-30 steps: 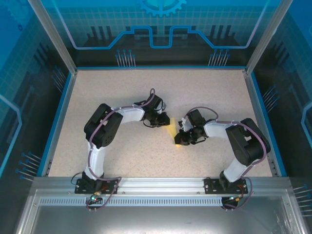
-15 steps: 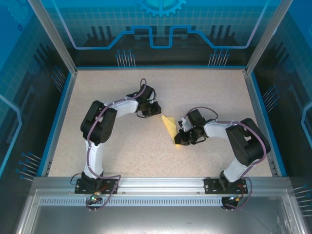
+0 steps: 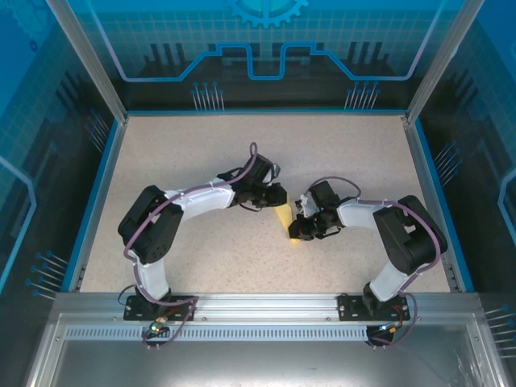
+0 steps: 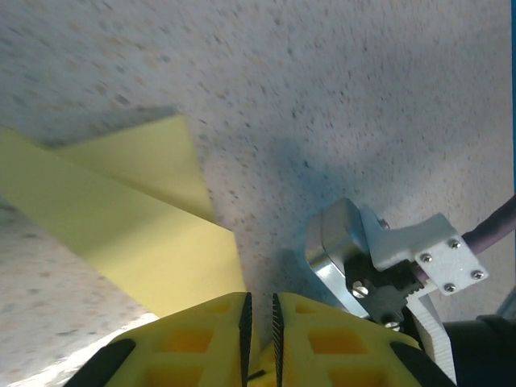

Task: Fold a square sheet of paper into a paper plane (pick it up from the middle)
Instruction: Fold the wing for the fifth time at the center of the table.

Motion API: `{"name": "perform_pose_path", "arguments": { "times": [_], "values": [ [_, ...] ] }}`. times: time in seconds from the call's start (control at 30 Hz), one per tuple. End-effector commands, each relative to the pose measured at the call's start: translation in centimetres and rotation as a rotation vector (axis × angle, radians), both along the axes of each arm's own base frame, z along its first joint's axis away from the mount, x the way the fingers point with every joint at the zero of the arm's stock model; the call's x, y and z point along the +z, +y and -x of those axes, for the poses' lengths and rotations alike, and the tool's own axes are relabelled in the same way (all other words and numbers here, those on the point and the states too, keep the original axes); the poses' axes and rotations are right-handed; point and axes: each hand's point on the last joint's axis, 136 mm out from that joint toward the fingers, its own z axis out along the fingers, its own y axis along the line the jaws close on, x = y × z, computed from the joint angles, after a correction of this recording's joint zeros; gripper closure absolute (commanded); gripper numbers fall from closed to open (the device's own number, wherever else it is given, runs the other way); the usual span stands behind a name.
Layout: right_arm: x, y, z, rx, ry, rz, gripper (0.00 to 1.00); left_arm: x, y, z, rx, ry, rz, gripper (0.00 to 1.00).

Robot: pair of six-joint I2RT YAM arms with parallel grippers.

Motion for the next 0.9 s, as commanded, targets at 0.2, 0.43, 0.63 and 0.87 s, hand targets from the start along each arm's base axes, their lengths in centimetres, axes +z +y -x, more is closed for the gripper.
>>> {"name": "perform_pose_path", "arguments": {
  "times": [0.2,0.43,0.63,0.87],
  "values": [
    [-3.4,-2.9,3.9,-0.005,0.149,0.160,0.91,-3.8,-0.8,-0.9,0.003,0.051,-0.040,0.85],
    [-2.9,-2.6,3.7,0.000,0.138,0.137,0.91,-6.2,0.6,-2.3,0.048,0.056,-0.096,0.86],
    [1.3,0.5,1.4,0.031,0.016,-0.019,0.90,-8.7,1.1,-0.9,0.049,0.126,-0.106,0.87],
    [5.0,2.3,-3.2,-0.005,-0.152,-0.068,0.89,-10.4,1.8,0.2,0.043,0.147,-0.129,0.87]
  ]
}}
